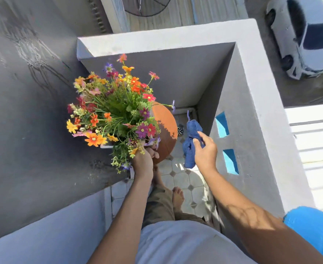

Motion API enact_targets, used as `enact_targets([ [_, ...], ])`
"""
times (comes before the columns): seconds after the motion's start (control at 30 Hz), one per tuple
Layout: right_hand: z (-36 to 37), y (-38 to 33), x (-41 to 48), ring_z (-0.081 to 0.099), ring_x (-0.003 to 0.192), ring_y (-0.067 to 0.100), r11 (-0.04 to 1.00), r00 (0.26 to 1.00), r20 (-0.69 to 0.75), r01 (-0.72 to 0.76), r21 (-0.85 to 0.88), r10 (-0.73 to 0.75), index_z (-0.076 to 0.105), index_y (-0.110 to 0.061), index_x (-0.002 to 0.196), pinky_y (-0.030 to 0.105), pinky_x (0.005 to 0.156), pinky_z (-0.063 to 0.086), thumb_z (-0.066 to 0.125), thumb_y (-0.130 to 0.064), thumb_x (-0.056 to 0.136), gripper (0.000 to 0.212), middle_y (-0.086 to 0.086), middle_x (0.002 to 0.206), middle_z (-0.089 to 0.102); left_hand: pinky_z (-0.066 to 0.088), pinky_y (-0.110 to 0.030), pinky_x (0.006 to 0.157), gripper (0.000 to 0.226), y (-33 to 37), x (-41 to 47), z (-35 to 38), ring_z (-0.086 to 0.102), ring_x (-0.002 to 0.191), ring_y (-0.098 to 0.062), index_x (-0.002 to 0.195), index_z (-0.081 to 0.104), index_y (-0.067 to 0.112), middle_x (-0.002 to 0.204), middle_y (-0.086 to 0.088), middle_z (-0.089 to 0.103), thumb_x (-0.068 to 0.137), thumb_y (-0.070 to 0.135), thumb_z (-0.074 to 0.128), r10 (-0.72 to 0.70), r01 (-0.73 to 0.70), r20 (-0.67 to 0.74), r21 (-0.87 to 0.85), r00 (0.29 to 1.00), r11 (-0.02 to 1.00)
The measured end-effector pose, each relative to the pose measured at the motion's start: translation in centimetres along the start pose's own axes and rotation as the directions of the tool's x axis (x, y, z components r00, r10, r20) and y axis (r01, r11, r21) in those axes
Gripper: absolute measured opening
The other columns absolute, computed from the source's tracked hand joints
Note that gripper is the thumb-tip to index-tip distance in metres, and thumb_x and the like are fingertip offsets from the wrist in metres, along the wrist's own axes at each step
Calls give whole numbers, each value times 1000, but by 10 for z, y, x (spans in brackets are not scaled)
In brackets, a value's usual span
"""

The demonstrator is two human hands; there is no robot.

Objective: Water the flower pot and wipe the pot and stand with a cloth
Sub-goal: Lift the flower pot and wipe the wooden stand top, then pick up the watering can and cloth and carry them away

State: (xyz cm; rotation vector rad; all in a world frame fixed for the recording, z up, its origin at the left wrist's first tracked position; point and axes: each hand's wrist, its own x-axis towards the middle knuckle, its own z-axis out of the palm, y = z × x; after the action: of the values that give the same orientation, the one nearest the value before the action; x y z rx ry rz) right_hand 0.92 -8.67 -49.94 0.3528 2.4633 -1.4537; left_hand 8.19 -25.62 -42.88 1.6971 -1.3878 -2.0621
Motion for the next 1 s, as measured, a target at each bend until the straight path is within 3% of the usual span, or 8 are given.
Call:
enact_targets([
  [0.13,-14,-8,-28,60,109,9,993,1000,-6,9,119,-8,67,-11,125,-2,86,40,64,-7,92,33,-1,121,66,48,-23,45,29,-15,-11,16,52,36,-9,84,54,1,50,-3,61,97,-5,30,-3,8,33,-135,999,991],
  [0.3,-33,-5,-55,59,109,6,991,1000,21,1,135,-4,67,-10,126,-7,83,36,64,-9,93,33,-6,118,66,52,-20,55,40,-35,-17,29,58,36,-1,74,50,13,40,6,62,103,2,25,-13,20,51,-147,999,989],
  [0.4,-41,-2,-66,59,110,7,983,998,50,-36,178,28,66,-11,128,6,91,40,64,-10,94,34,-6,119,66,54,-34,75,24,-52,-20,23,73,68,-12,102,59,10,76,-8,72,102,9,35,-102,104,27,-97,994,990],
  [0.5,-47,-1,-78,60,111,7,977,997,67,-58,207,45,65,-12,128,16,95,42,64,-11,94,34,-6,120,66,47,-37,97,52,-53,-30,21,61,115,-27,143,40,9,122,-6,60,97,34,46,-152,152,-4,64,988,986],
  [0.63,-58,-1,-86,59,113,10,970,996,75,-74,231,58,64,-13,130,19,96,40,62,-11,95,35,-5,122,65,53,-44,90,50,-68,-8,27,70,69,-18,131,45,7,86,-6,72,98,45,45,-110,110,-2,-105,994,988],
  [0.7,-60,-1,-92,60,115,13,966,994,79,-87,244,70,63,-12,130,22,99,43,62,-12,95,35,-2,126,66,59,-41,77,64,-72,-9,24,73,65,-20,122,53,5,88,-12,74,90,60,45,-128,128,4,26,992,991],
  [0.8,-60,-1,-103,63,117,18,961,993,74,-106,256,90,63,-13,130,34,106,47,62,-13,94,36,3,128,67,52,-26,44,35,-58,-41,19,60,46,-17,96,56,13,74,-5,61,101,42,39,-154,139,98,148,983,979],
  [1.0,-74,-11,-129,65,116,15,951,995,28,-97,295,93,65,-19,129,44,104,51,61,-26,90,40,-4,125,70,43,-25,40,33,-53,-76,13,56,48,-16,113,55,7,89,-13,64,99,36,47,-151,-62,399,474,904,878],
])
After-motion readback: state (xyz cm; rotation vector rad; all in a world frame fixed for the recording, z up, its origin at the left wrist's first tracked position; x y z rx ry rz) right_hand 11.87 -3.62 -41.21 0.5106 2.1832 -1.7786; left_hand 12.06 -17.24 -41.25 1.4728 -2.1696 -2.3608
